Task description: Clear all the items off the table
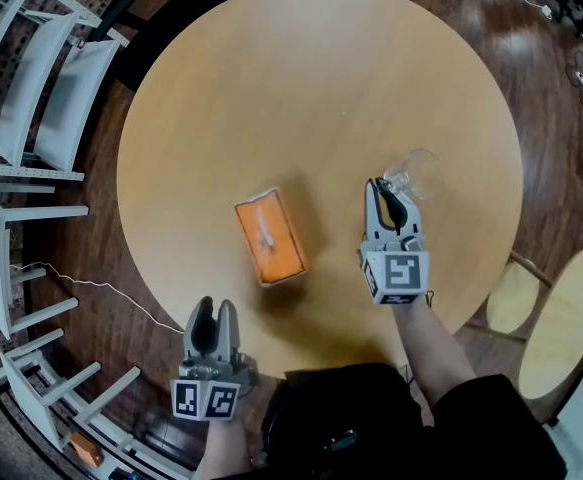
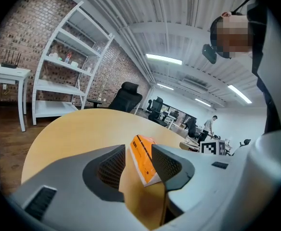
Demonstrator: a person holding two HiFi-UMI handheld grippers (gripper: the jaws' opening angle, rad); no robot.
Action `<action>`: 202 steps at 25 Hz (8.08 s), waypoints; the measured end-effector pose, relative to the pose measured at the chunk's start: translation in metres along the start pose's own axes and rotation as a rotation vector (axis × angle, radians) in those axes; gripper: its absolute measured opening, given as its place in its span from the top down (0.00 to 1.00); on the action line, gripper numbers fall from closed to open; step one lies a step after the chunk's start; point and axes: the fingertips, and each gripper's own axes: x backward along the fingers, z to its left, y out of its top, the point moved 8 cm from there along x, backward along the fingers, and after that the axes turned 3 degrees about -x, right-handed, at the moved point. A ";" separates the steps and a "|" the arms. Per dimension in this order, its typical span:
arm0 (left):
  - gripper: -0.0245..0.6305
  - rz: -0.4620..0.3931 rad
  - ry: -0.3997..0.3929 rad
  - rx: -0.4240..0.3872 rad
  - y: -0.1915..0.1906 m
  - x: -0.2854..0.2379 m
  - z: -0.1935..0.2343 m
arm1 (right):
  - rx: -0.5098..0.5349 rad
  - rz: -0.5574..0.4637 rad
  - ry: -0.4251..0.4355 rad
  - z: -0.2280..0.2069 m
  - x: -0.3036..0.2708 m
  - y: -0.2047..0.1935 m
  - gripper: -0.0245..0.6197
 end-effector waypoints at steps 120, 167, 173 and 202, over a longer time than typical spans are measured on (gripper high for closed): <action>0.74 0.495 -1.464 -0.449 -0.361 -0.097 -0.857 | -0.390 0.057 -1.141 -0.602 0.647 -0.228 0.70; 0.85 -0.398 -0.048 -0.199 -0.002 0.128 -0.224 | 0.054 -0.319 0.342 -0.093 0.311 0.093 0.70; 0.94 -0.505 0.092 -0.182 0.013 0.167 -0.178 | 0.064 -0.299 0.484 -0.035 0.287 0.105 0.70; 0.87 -0.505 0.129 -0.150 -0.012 0.124 -0.238 | 0.002 -0.278 0.445 -0.130 0.271 0.111 0.70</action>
